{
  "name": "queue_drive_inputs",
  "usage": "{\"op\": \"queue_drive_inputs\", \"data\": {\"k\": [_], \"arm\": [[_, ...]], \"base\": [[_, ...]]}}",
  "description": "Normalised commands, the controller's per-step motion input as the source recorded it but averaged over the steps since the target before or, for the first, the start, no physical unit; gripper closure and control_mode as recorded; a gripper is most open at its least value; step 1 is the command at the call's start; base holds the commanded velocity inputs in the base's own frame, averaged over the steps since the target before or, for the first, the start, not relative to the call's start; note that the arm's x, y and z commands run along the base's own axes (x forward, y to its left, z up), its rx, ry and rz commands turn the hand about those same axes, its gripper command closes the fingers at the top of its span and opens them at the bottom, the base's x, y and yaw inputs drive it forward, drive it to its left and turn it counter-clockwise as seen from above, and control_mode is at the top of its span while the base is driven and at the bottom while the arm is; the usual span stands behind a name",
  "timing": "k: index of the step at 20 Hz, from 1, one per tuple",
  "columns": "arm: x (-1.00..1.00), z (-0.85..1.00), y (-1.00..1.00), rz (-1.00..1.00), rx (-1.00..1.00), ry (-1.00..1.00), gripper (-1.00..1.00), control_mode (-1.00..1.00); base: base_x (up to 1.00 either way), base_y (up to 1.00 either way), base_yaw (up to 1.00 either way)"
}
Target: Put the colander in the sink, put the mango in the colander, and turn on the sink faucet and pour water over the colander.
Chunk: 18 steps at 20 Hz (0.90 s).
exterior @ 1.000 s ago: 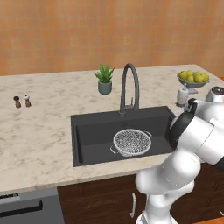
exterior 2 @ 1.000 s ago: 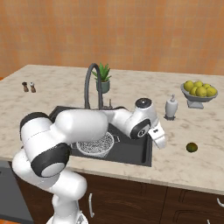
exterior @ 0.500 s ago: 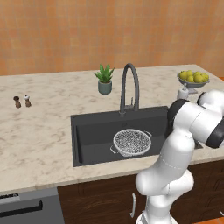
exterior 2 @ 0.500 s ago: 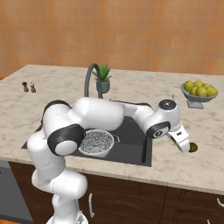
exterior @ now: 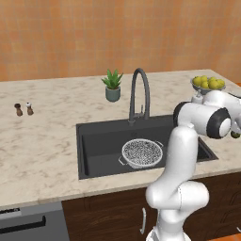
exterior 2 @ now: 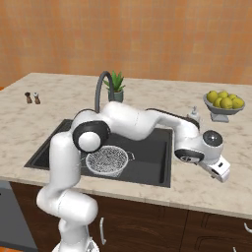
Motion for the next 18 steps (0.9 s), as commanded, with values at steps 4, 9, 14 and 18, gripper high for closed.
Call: {"op": "queue_drive_inputs", "data": {"k": [4, 9, 14, 18], "arm": [[0.34, 0.00, -0.05, 0.00, 0.02, 0.09, -1.00, -1.00], [0.45, 0.00, -0.01, 0.00, 0.01, 0.11, -1.00, -1.00], [0.47, -0.19, 0.00, 0.03, 0.00, 0.05, -1.00, -1.00], [0.20, -0.34, -0.04, 0.06, 0.00, 0.00, -1.00, -1.00]], "base": [[0.00, 0.00, 0.00], [0.00, 0.00, 0.00], [0.00, 0.00, 0.00], [0.00, 0.00, 0.00]]}}
